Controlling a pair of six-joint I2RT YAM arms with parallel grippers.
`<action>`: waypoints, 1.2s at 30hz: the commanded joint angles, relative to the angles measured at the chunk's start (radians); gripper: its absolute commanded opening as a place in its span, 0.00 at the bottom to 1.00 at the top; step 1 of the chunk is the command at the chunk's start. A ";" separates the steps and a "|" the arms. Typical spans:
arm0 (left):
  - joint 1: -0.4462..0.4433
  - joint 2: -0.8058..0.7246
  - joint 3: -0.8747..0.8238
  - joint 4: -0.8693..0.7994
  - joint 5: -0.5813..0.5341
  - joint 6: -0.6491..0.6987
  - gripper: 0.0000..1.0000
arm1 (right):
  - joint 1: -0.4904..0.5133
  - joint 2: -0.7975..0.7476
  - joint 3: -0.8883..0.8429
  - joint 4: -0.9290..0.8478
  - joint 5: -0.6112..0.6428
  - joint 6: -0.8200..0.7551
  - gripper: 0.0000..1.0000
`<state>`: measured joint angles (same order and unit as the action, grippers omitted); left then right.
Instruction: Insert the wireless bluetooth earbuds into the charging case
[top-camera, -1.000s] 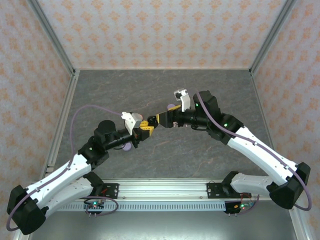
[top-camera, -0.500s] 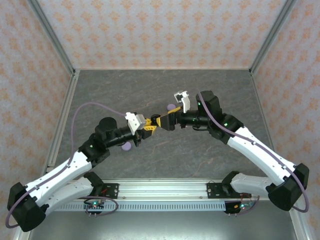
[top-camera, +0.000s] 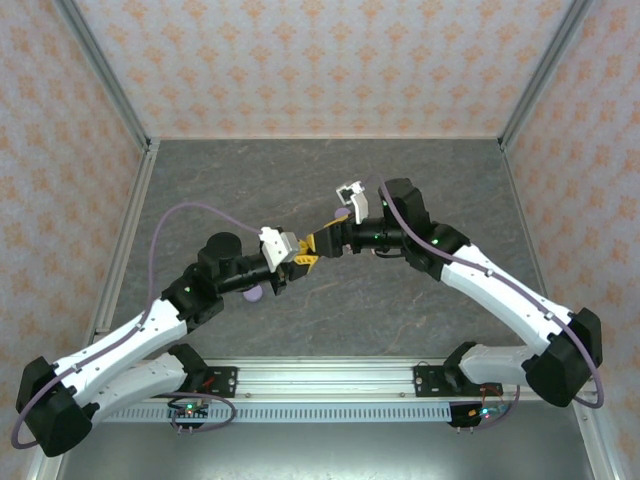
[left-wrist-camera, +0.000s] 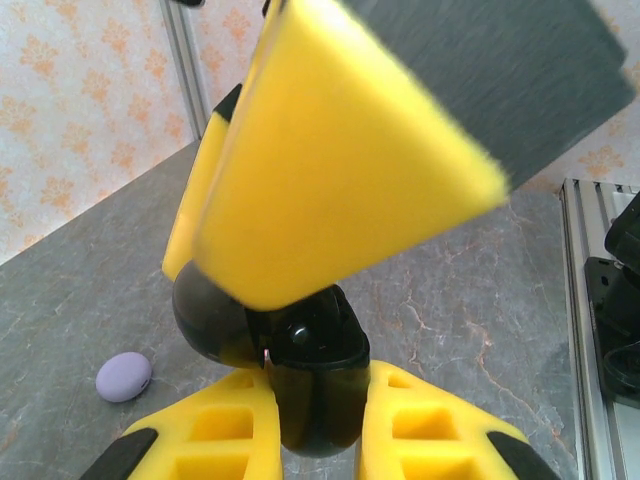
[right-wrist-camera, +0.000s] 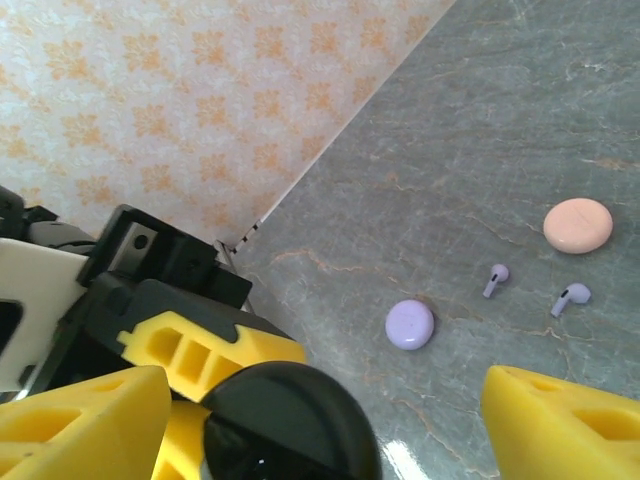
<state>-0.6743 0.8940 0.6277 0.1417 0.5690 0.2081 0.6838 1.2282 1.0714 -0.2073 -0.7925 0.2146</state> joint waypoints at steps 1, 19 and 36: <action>-0.008 0.002 0.042 0.002 0.003 0.016 0.00 | -0.002 -0.013 0.015 0.008 0.014 -0.012 0.79; -0.008 0.000 0.033 0.037 -0.007 -0.010 0.00 | -0.003 -0.081 -0.030 -0.054 0.070 -0.036 0.73; -0.008 0.000 0.033 0.044 -0.011 -0.016 0.00 | -0.002 -0.074 -0.036 -0.097 0.095 -0.051 0.71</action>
<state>-0.6743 0.8997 0.6277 0.1436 0.5678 0.2066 0.6838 1.1580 1.0397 -0.2852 -0.7212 0.1844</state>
